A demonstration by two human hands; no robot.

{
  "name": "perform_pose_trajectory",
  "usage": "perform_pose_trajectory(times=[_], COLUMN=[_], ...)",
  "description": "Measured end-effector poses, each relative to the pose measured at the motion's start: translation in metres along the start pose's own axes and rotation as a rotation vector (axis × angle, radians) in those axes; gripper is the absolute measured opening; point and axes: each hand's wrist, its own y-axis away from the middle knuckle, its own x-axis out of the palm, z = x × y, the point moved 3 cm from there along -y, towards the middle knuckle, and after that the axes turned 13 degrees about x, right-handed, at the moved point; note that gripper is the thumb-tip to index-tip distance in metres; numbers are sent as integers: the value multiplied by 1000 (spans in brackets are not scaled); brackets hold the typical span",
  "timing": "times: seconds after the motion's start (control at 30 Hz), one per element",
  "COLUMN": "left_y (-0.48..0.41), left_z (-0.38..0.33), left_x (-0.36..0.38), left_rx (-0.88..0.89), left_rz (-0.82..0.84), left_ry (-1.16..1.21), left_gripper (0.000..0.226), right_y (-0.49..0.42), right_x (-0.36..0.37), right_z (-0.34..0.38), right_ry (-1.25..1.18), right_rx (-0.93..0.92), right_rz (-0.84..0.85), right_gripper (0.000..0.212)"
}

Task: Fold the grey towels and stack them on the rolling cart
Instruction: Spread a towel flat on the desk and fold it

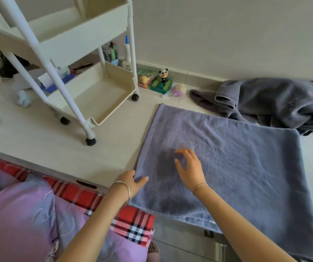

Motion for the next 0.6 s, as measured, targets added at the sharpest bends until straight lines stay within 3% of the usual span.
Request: perform_pose_trajectory(times=[0.13,0.23,0.4,0.6], left_y=[5,-2,-13,-11], left_z=[-10,-22,-32,-16], left_x=[0,-11,-31,-33], left_rx=[58,92,92,81], left_rz=[-138,-208,-298,-278], left_ry=[-98,-109,-39,-59], left_gripper=[38,23,13,36], right_y=[24,22,7,18], right_x=[7,12,8,12], right_z=[-6,-14,-7,-11], right_ry=[71,326,436,424], right_rx=[-12,-45,-6,-45], right_rz=[65,196,157,119], right_gripper=[28,45,49,46])
